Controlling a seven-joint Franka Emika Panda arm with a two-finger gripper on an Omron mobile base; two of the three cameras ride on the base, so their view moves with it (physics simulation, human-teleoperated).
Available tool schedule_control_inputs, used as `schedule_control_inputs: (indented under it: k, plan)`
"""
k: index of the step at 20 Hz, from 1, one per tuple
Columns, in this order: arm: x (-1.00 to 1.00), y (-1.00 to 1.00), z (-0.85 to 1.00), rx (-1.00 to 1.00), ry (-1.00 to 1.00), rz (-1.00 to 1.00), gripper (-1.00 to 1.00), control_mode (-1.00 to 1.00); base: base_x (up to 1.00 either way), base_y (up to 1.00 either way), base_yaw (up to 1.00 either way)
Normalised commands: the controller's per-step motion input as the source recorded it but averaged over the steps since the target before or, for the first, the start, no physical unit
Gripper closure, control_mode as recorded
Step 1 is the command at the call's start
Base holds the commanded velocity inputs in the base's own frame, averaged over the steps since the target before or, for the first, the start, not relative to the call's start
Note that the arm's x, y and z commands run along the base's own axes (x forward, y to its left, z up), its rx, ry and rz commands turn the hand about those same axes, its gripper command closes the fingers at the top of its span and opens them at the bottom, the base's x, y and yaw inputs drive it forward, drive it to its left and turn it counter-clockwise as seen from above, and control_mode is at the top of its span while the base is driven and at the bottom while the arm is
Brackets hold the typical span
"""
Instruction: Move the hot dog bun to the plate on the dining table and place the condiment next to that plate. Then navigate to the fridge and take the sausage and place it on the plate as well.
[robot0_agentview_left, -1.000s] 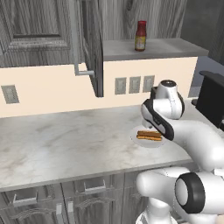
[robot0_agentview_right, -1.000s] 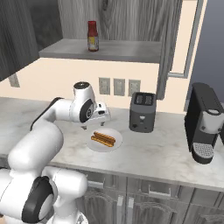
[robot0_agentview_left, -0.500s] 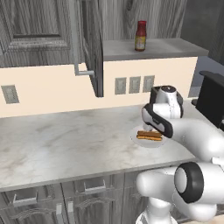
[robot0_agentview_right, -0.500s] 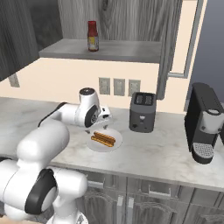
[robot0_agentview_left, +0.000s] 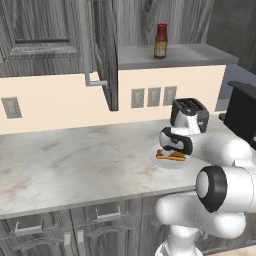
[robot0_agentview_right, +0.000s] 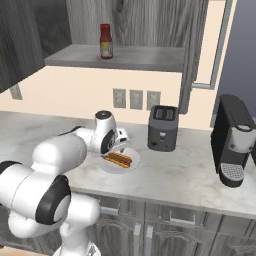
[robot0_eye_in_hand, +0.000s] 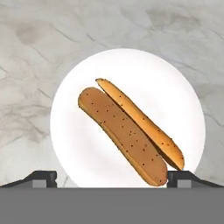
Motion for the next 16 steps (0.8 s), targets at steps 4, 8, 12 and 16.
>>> schedule_control_inputs:
  k: [4, 8, 12, 16]
  plan:
    - [0.37, -0.04, -0.32, 0.0, 0.0, 0.03, -1.0, -1.0, 0.0, 0.0, 0.0]
    - [0.38, -0.09, -0.28, 0.0, 0.0, 0.02, -1.0, -1.0, 0.0, 0.0, 0.0]
    - [0.26, -0.13, -0.27, 0.0, 0.0, 0.02, -1.0, -1.0, 0.0, 0.0, 0.0]
    - [0.01, -0.06, -0.31, 0.0, 0.0, 0.02, -1.0, -1.0, 0.0, 0.0, 0.0]
